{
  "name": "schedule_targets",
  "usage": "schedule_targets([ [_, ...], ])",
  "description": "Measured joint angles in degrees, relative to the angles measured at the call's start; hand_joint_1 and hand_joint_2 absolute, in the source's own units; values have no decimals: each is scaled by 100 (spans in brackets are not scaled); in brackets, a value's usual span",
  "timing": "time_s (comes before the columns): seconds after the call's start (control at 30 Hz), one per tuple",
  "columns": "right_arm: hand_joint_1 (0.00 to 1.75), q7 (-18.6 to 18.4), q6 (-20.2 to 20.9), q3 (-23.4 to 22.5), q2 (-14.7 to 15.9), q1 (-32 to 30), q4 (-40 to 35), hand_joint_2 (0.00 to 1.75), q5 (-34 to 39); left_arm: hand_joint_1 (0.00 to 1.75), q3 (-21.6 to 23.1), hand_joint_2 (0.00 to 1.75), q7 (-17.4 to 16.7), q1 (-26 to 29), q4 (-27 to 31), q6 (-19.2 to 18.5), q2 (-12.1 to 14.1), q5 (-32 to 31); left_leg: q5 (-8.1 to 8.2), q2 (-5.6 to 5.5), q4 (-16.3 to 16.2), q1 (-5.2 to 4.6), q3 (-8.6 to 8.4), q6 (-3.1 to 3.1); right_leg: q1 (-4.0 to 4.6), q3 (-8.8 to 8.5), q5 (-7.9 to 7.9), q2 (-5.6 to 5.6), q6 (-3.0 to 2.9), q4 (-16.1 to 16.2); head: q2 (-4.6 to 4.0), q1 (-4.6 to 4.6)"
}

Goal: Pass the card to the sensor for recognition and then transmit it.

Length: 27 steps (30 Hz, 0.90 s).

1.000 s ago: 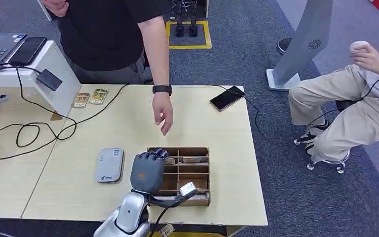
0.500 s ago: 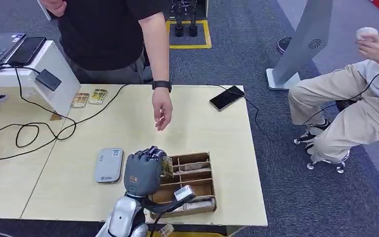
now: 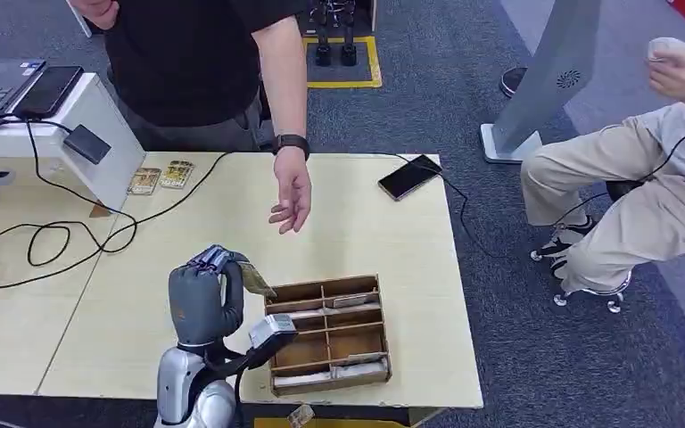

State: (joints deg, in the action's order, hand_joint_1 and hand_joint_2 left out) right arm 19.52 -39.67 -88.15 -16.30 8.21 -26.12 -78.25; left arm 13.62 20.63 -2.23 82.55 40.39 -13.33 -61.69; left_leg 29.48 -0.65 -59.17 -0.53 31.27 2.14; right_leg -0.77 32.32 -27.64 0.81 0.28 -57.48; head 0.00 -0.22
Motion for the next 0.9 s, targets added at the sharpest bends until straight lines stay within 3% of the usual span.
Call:
schedule_targets([
  [0.07, 0, -2, 0, 0, -22, 0, -7, 175, 11, 175, -46, 175, 48, 6, 0, -2, -2, 225, 0, 1, 0, -1, 0, 0, -1, 0, 0, 0, 0, 0, 0, 2],
  [0.23, 0, -7, 0, 0, -109, 2, -66, 175, 52, 175, -48, 175, 85, -27, -18, -9, -4, 1138, 0, 1, -1, -2, -1, 0, -1, 2, 0, 1, 0, 1, 0, 2],
  [0.3, 0, 11, 0, 0, -125, 5, -79, 175, 52, 175, -48, 175, -50, -106, -59, -20, -2, 1503, 0, 1, -1, -2, -1, 0, -1, 2, 0, 0, 0, 1, 0, 0],
  [0.43, 0, 11, 0, 0, -136, 6, -94, 175, 52, 175, -48, 175, -135, -248, -125, -33, -4, 1677, 0, 1, -1, -2, -2, 0, -1, 1, 1, 0, 1, 1, 0, 0],
  [0.57, 0, 28, 0, 0, -138, 9, -96, 175, 70, 175, -48, 175, -404, -544, -273, -262, 0, 2714, -1, -2, -1, -1, 1, 0, -1, 0, 1, -3, 1, 1, 0, 0],
  [0.9, 0, 37, 0, 0, -107, 12, -90, 175, -55, 175, -66, 175, -629, -1316, -903, -868, 24, 4674, 0, -4, -1, -1, 6, 1, -1, 0, 2, -5, 1, 1, 0, 2],
])
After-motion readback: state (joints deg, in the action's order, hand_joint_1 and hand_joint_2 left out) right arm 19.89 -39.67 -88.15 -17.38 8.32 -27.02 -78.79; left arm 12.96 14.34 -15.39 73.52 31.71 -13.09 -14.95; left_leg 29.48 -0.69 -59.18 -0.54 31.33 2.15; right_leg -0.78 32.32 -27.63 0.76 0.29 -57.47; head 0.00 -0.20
